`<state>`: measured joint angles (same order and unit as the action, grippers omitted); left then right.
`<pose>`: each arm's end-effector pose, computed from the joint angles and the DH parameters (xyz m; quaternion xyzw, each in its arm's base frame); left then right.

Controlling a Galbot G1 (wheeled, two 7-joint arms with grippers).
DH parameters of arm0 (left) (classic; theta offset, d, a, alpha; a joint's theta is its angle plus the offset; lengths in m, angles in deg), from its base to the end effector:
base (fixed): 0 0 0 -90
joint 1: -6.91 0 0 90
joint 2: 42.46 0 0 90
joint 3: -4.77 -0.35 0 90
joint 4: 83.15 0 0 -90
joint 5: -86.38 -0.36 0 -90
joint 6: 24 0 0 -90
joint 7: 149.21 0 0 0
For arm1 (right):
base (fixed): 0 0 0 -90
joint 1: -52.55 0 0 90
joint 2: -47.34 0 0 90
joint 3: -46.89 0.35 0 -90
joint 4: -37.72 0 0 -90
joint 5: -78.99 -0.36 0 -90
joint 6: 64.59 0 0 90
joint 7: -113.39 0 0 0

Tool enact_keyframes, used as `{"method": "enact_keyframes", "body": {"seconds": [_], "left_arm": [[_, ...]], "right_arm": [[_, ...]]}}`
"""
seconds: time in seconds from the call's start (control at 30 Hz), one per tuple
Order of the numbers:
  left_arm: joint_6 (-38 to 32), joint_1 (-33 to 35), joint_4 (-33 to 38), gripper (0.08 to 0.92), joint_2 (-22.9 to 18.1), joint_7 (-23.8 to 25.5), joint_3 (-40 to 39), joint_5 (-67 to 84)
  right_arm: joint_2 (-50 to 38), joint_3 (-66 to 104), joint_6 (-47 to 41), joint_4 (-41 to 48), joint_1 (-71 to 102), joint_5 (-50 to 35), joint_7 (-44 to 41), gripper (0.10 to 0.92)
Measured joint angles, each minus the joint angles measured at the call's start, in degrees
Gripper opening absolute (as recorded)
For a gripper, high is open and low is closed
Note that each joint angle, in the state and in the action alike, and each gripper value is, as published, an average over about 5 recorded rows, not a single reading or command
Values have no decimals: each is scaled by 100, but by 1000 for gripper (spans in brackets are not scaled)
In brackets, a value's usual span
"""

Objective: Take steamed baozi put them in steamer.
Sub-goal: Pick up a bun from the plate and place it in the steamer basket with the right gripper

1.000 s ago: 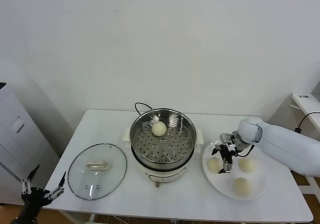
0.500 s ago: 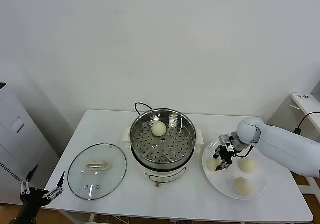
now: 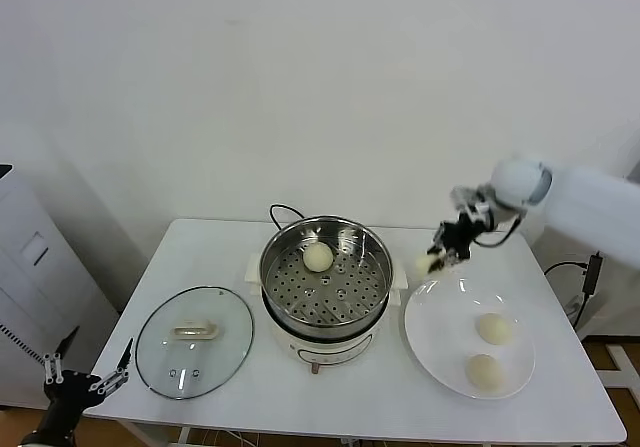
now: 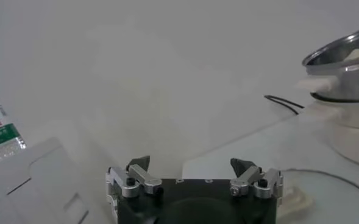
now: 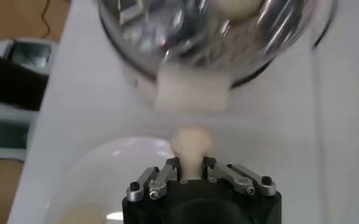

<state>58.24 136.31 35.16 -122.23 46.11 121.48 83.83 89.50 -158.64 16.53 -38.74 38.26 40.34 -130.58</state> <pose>0.1229 0.1720 -0.2965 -0.0040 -0.9730 -0.2272 0.0417 0.5466 -0.1099 -0.0164 0.5940 -0.5834 0.4512 0.3212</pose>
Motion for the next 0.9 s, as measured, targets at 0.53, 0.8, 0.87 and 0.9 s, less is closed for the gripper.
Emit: {"method": "enact_keyframes", "body": {"seconds": [0.53,0.8,0.87,0.9], "left_arm": [[-47,41,29,823,-97,1,-109,-53],[-85,68,29,823,-136,1,-115,-50],[-97,70,21,823,-136,1,-115,-47],[-100,69,20,823,-133,1,-115,-43]], "right_arm": [[1350,482,-962,-451,849,-692,1378,258],[2064,681,-1195,-6,1415,-730,1940,298],[2204,724,-1229,96,1523,-736,2039,325],[2267,746,-1245,145,1570,-741,2080,340]]}}
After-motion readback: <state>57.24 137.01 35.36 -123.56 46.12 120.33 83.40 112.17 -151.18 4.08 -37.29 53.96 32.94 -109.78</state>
